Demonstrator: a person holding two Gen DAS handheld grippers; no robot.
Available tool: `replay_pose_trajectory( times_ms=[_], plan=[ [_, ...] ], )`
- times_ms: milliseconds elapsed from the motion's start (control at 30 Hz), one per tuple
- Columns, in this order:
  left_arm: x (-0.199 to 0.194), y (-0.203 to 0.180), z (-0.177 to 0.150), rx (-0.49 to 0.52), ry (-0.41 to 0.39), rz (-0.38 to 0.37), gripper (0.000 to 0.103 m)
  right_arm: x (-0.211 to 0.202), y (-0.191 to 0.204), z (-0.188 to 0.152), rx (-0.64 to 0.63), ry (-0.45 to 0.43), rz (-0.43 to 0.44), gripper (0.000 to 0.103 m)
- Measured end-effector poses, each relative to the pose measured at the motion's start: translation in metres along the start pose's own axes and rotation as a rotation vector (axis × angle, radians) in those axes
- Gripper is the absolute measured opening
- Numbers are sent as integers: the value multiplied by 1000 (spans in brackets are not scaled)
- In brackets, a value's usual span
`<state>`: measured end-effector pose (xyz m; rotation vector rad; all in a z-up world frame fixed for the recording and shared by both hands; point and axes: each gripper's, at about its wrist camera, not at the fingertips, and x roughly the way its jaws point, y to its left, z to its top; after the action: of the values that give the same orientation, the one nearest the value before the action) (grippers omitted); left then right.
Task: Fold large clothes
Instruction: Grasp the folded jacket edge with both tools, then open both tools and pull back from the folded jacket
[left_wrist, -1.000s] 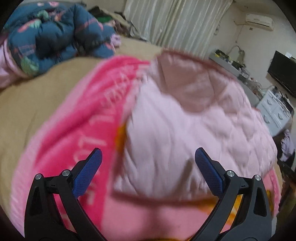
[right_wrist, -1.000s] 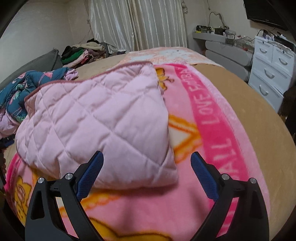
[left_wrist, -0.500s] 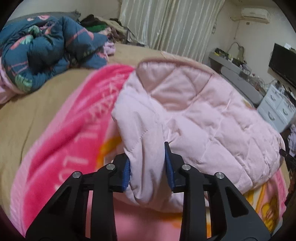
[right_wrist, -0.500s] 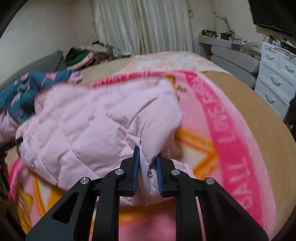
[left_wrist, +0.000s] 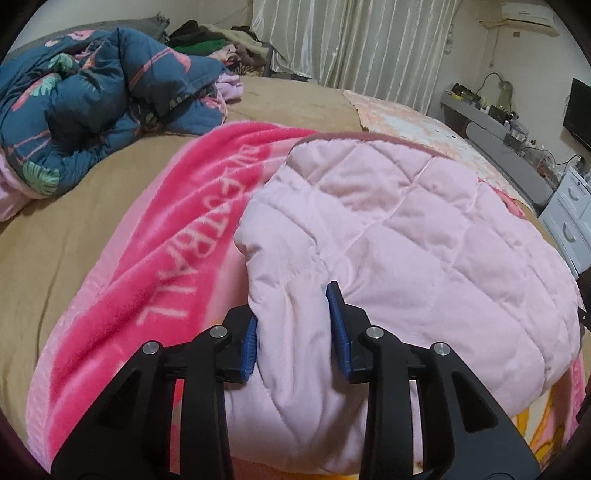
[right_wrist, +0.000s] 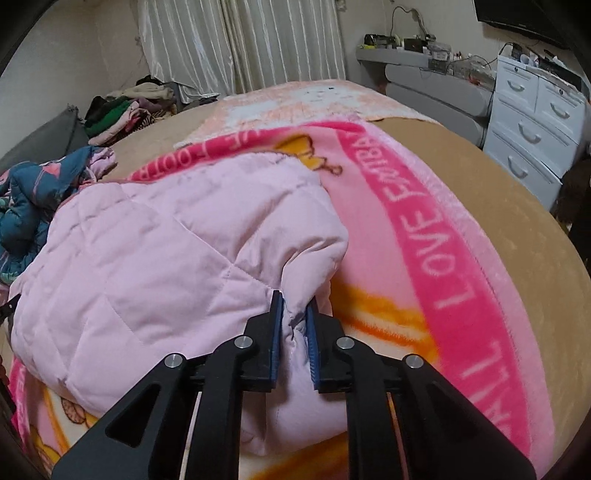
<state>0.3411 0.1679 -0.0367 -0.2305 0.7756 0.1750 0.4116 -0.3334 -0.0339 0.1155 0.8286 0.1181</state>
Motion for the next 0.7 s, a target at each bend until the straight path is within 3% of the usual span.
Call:
replay_pose_trajectory(
  times_ms=[500, 700],
  plan=[
    [-6, 3, -1, 3, 2, 3, 28, -2, -8, -1, 22, 32, -10, 23],
    [-16, 1, 1, 1, -2, 6, 31, -33, 4, 3, -11, -52, -59, 55]
  ],
)
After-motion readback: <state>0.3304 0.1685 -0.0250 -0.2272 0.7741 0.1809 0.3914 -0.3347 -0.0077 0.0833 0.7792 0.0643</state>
